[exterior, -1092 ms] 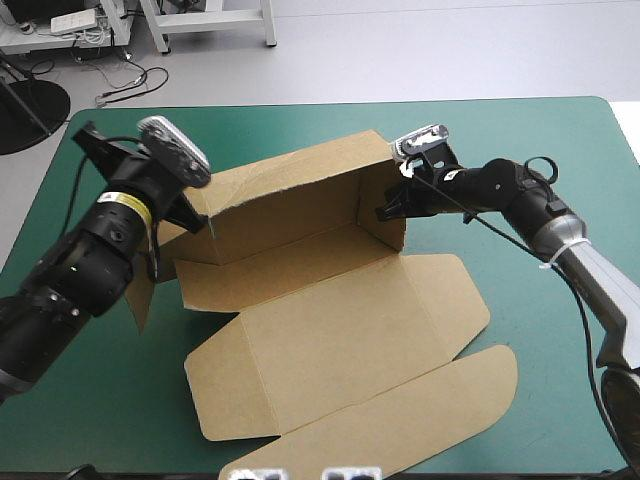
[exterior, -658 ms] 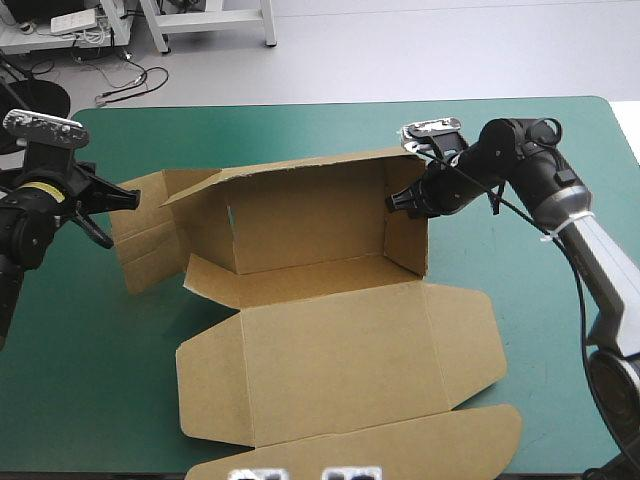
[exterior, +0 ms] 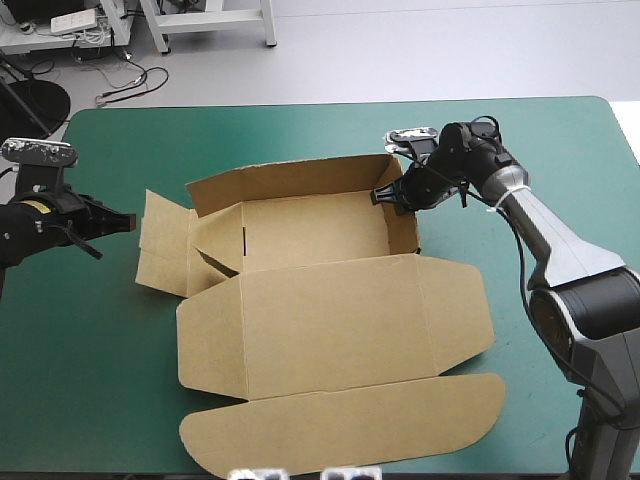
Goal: Fold the box
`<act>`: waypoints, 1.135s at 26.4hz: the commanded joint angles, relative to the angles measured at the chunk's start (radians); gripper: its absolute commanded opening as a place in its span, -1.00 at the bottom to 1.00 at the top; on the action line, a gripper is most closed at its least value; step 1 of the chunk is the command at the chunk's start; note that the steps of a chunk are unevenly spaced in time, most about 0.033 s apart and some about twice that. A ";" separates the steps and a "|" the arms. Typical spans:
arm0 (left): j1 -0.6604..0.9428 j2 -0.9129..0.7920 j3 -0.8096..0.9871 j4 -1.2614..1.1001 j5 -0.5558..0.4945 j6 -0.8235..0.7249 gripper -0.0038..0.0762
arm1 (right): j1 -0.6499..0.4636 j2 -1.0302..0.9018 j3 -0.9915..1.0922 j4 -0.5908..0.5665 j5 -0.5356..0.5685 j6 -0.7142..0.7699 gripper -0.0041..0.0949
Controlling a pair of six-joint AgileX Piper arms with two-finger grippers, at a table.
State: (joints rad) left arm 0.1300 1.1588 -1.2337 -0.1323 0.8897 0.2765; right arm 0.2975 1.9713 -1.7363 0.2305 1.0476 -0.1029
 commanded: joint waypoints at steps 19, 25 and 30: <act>0.000 0.042 -0.034 -0.018 -0.007 -0.002 -0.89 | -0.002 -0.141 -0.413 -0.115 0.205 0.103 -0.22; 0.000 0.042 -0.034 -0.018 0.043 -0.002 -0.89 | -0.002 -0.197 -0.309 -0.098 0.205 0.136 -0.22; 0.000 0.042 -0.034 -0.019 0.086 -0.003 -0.89 | -0.004 -0.163 -0.153 -0.084 0.165 0.119 -0.22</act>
State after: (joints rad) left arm 0.1300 1.2219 -1.2337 -0.1347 1.0034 0.2765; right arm 0.2986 1.8350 -1.8981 0.1379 1.2547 0.0275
